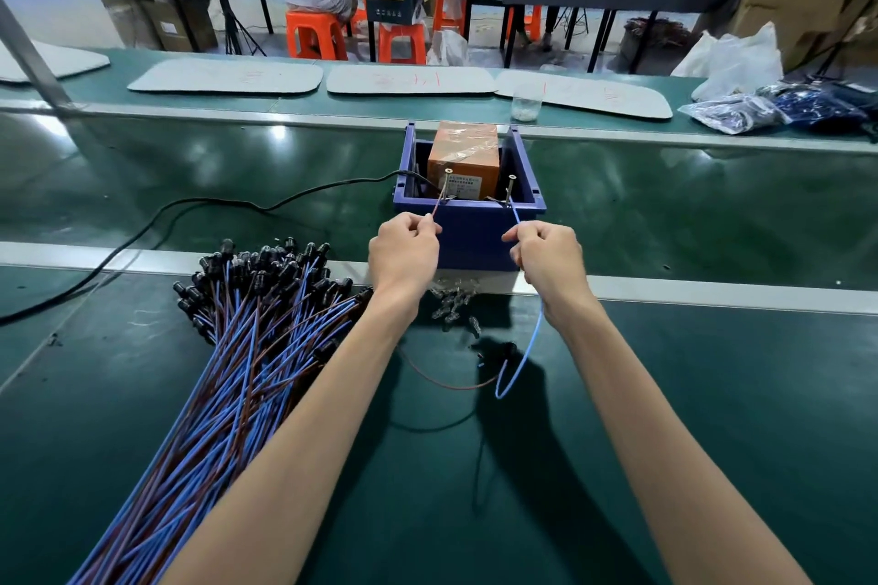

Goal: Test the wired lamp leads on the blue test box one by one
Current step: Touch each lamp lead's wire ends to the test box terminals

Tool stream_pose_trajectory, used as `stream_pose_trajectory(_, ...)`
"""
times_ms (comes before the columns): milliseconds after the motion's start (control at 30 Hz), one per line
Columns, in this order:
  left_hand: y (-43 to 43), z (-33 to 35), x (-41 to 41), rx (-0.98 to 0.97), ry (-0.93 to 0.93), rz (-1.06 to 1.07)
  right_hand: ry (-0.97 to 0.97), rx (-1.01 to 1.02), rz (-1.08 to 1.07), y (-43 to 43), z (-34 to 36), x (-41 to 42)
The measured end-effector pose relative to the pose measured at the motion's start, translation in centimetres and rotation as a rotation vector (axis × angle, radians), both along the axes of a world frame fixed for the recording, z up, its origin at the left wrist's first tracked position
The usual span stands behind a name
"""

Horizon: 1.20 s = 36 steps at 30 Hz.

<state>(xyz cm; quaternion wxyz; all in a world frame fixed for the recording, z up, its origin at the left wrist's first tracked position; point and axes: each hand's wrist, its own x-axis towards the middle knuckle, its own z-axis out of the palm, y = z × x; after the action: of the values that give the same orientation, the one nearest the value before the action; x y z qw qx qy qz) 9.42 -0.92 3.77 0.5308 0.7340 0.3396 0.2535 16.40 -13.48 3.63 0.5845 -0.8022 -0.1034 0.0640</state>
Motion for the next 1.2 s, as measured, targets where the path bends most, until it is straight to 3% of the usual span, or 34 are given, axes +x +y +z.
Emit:
stream_pose_trajectory(900, -1.8, -1.5, -2.2, -0.005, -0.057, -0.149, -0.048, 0.02, 0.073, -1.9, -0.8, -1.5)
stream_pose_trajectory(1200, -0.4, -0.7, -0.9, -0.004, -0.081, 0.094, -0.083, -0.071, -0.061, -1.1, 0.6, 0.0)
